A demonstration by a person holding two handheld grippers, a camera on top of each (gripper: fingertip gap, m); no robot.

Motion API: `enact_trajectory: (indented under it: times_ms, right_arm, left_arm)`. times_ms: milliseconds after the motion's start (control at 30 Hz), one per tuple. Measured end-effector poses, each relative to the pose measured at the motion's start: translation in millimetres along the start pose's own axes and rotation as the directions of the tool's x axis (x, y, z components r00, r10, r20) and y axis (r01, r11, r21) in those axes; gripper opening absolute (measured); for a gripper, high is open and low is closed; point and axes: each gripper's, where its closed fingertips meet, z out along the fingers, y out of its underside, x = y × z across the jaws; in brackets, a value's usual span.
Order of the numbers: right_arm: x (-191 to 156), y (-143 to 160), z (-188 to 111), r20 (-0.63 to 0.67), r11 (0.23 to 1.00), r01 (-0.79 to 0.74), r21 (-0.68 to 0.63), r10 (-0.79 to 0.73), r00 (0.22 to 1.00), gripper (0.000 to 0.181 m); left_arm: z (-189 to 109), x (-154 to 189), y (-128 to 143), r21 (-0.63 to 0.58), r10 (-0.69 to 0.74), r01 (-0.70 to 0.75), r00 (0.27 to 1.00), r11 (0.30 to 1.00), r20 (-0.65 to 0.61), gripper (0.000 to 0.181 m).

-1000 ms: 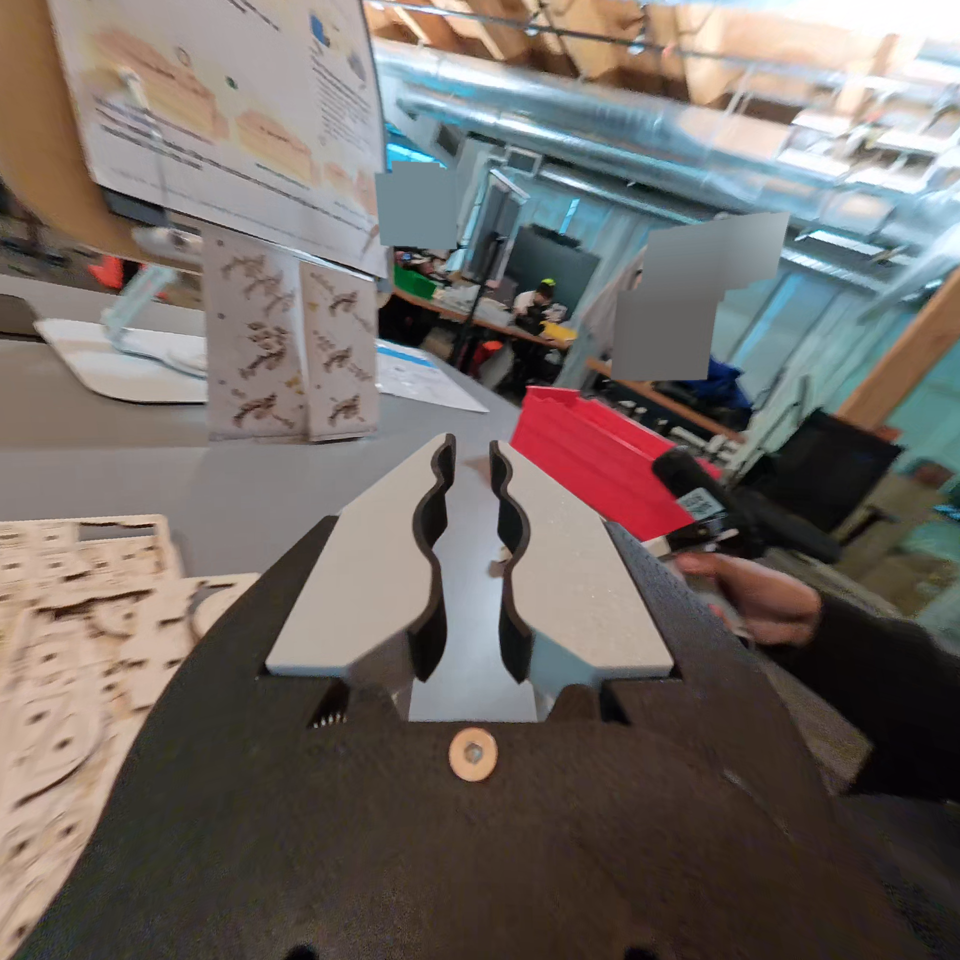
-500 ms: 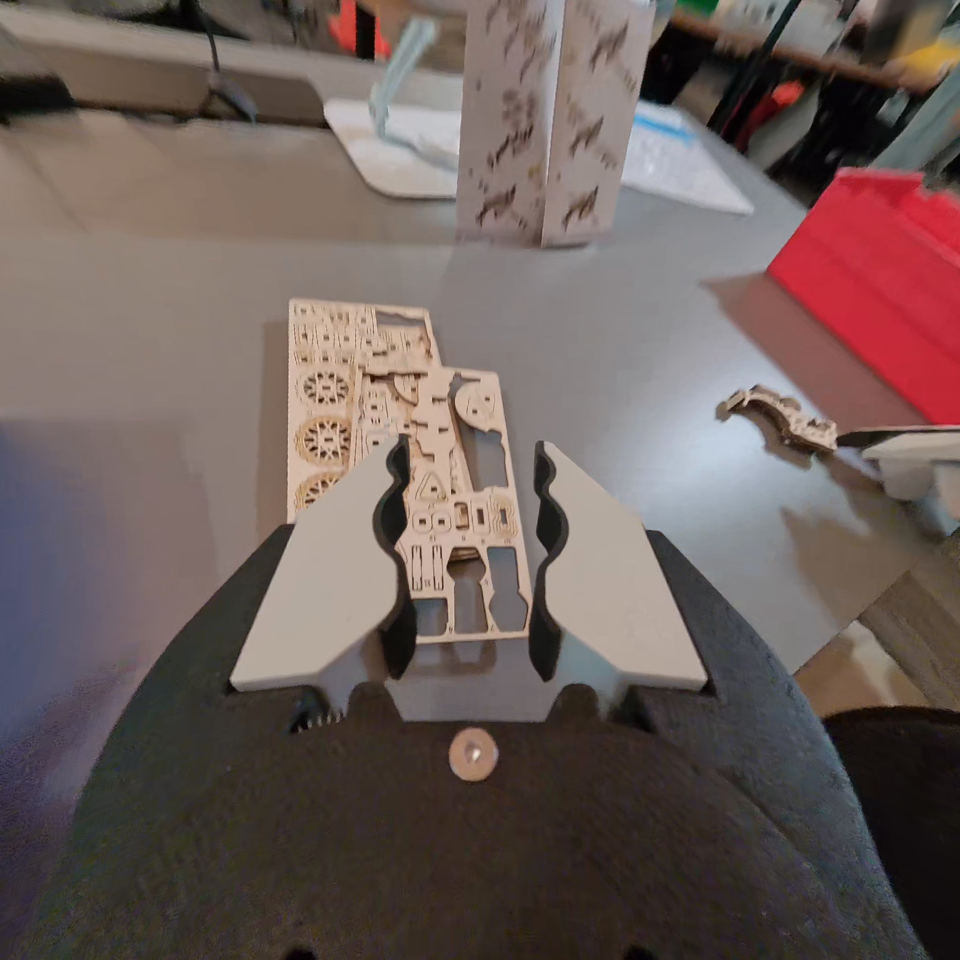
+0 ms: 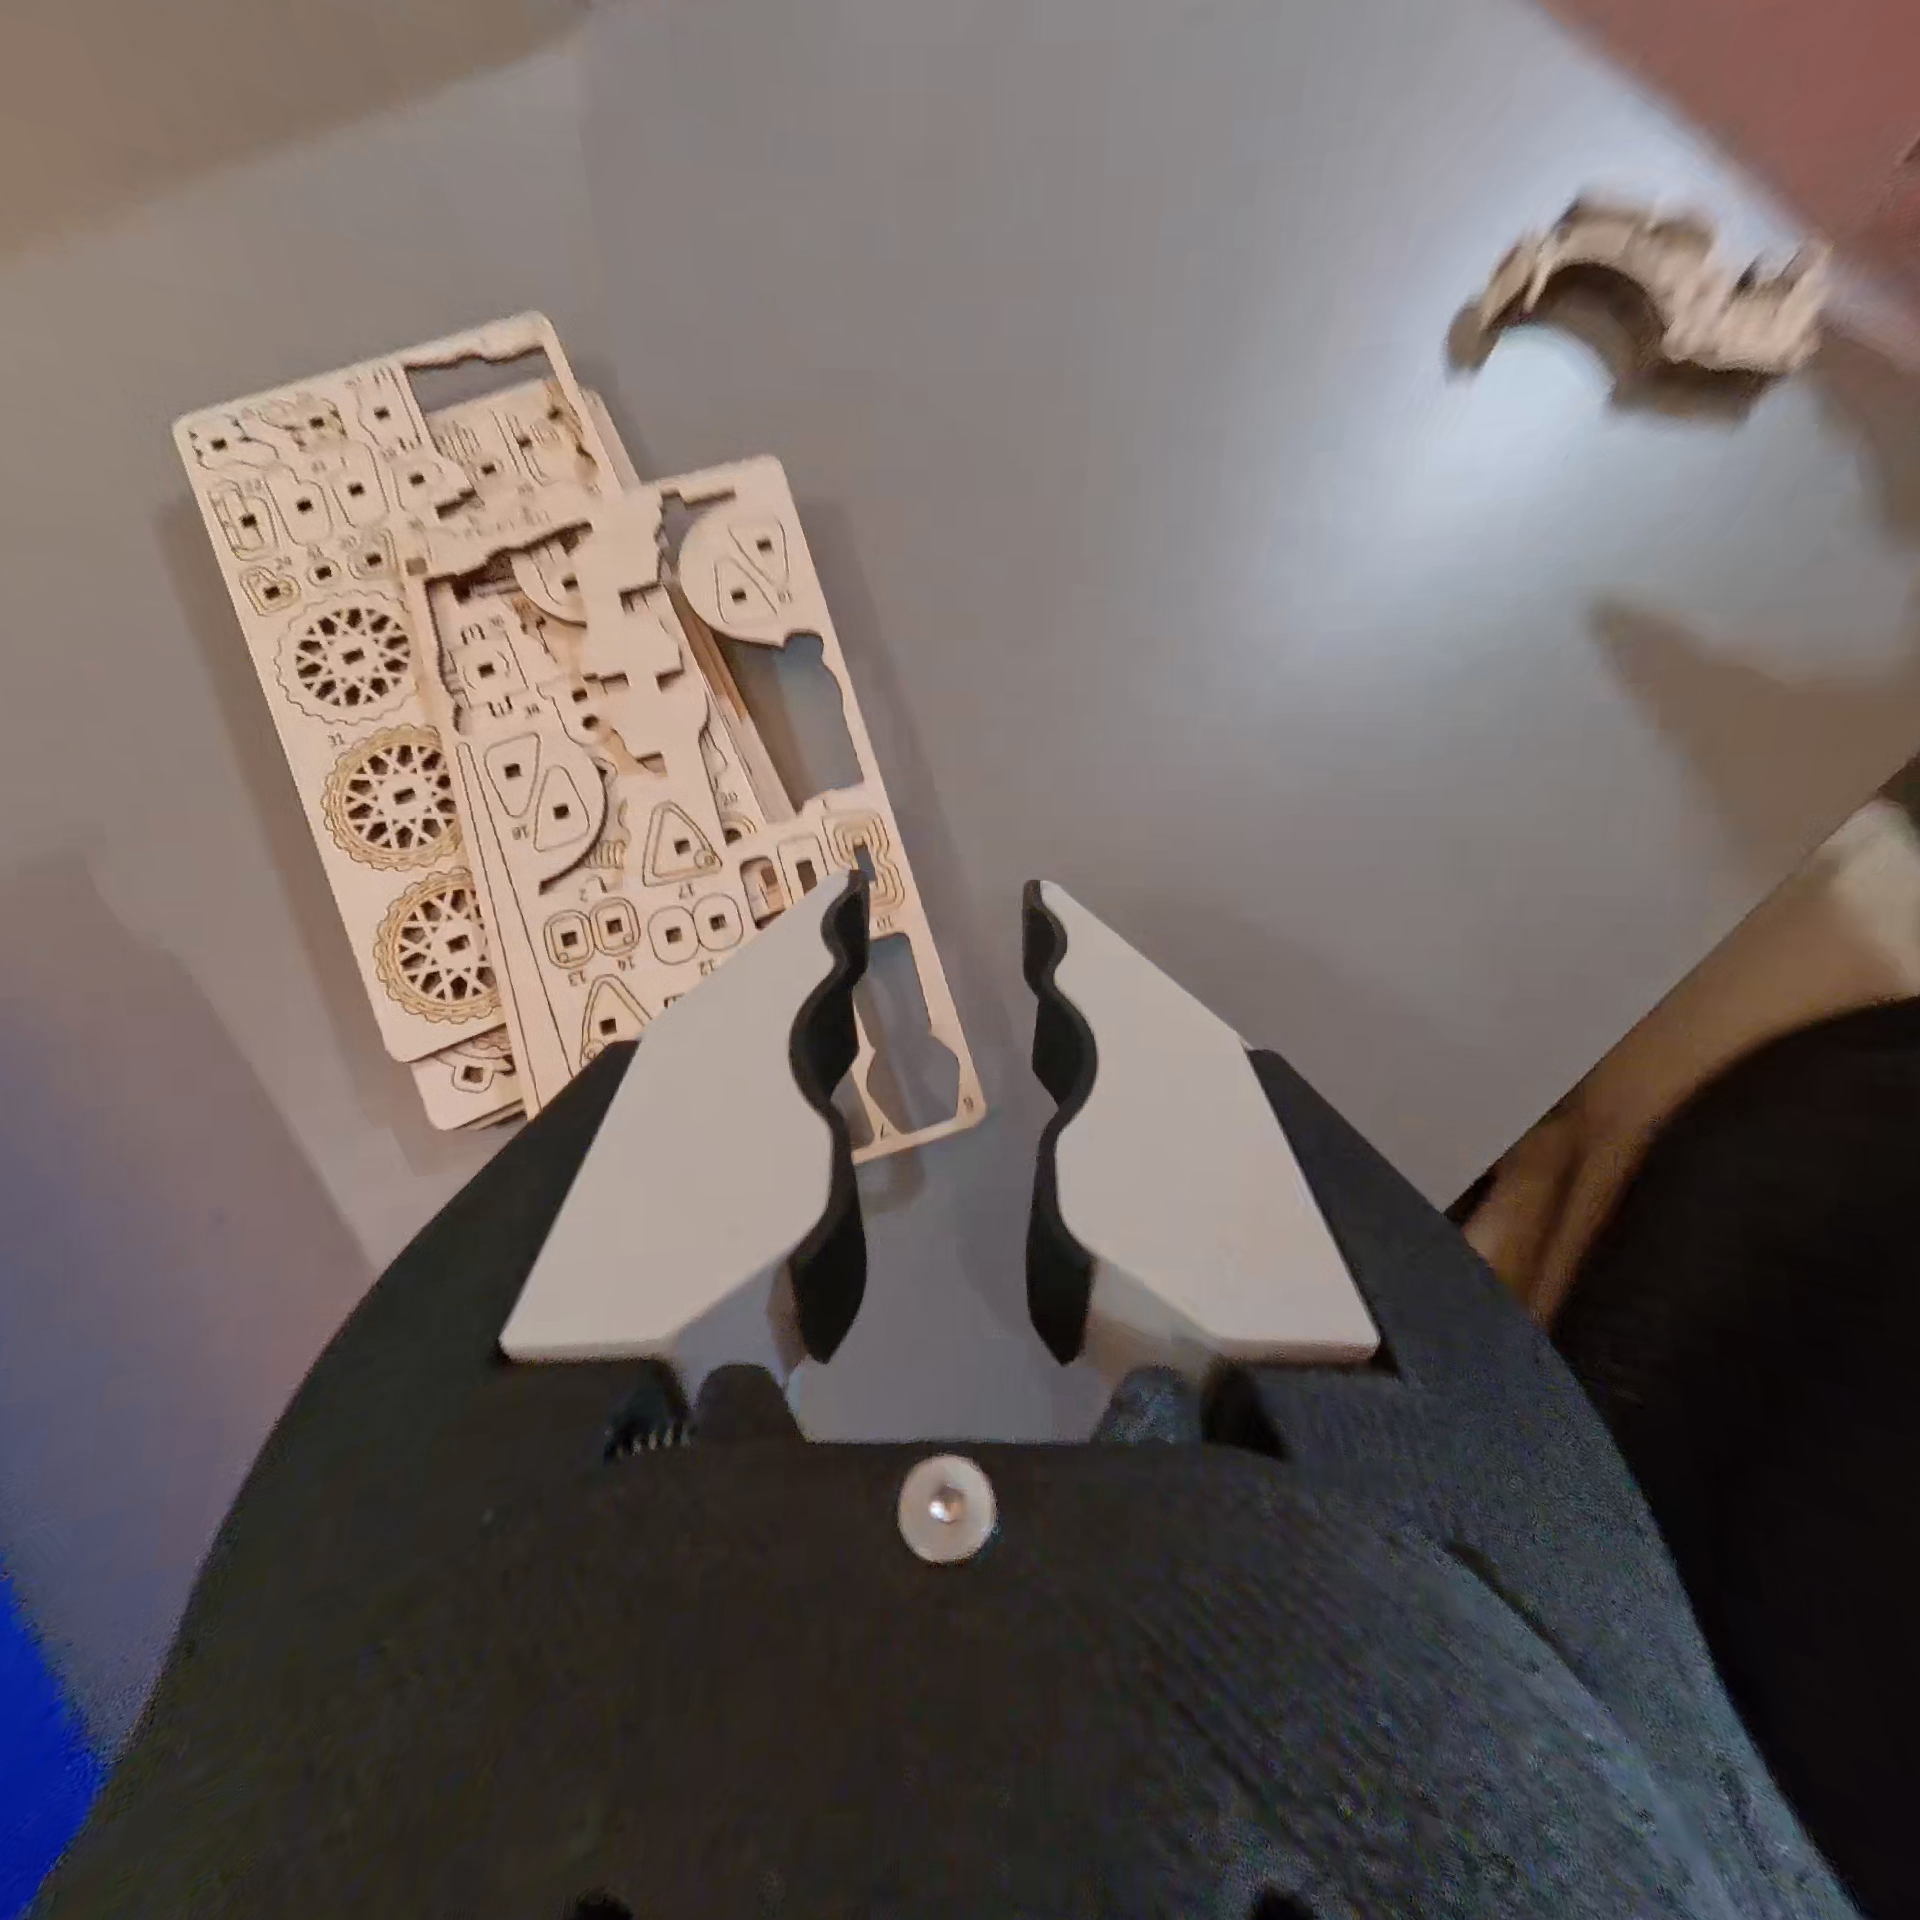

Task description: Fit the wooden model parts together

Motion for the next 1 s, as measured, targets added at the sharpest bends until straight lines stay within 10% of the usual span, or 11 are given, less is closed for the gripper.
enact_trajectory:
  times_ms: [533, 733, 1000]
  right_arm:
    - [-11.4, -9.7, -3.7, 0.065, 0.998, -0.003, 0.055, 0.0, 0.998, 0.071]
    - [-19.1, -17.6, -8.1, 0.088, 0.995, 0.014, 0.094, -0.023, 0.996, 0.067]
    - [-35.4, -17.7, -9.6, 0.14, 0.995, 0.032, 0.1, -0.046, 0.989, 0.065]
  left_arm:
    - [9.8, -11.5, 29.6, -0.248, 0.235, -0.184, 0.952, 0.951, 0.195, 0.006]
    - [-10.6, -7.4, -4.6, -0.104, 0.316, -0.299, 0.914, 0.949, 0.256, 0.004]
    - [-17.1, 45.4, -17.7, 0.075, 0.635, -0.647, 0.761, 0.759, 0.133, 0.003]
